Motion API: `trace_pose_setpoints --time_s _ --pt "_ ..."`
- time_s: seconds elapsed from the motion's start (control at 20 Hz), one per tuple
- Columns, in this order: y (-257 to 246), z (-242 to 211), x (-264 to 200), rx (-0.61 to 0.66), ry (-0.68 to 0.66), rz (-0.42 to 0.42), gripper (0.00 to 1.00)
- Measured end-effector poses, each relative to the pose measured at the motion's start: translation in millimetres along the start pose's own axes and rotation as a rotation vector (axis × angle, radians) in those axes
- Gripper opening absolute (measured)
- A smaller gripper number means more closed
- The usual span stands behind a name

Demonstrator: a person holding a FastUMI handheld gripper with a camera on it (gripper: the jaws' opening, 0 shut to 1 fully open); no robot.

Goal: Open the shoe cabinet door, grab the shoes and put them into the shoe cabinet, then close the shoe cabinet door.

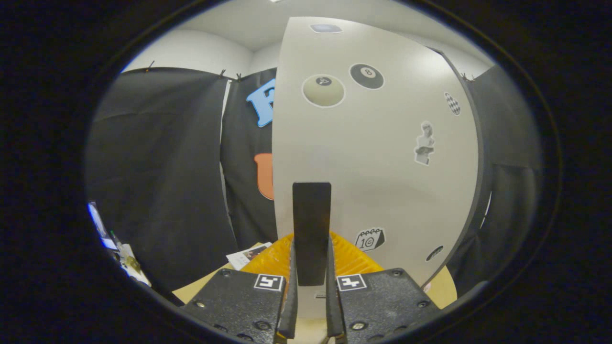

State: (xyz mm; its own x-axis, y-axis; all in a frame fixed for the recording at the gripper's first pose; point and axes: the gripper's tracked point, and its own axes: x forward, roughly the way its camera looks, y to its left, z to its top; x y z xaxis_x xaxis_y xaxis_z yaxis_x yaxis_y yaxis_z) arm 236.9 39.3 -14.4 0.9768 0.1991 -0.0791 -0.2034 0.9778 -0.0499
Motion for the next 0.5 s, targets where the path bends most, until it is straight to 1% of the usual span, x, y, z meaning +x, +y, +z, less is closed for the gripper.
trace_pose_setpoints --time_s 0.2,0.5 --pt "-12.1 -4.8 -32.1 -0.003 -0.021 -0.013 0.26" --pt "-30.2 -8.6 -61.9 0.036 -0.045 -0.052 0.24"
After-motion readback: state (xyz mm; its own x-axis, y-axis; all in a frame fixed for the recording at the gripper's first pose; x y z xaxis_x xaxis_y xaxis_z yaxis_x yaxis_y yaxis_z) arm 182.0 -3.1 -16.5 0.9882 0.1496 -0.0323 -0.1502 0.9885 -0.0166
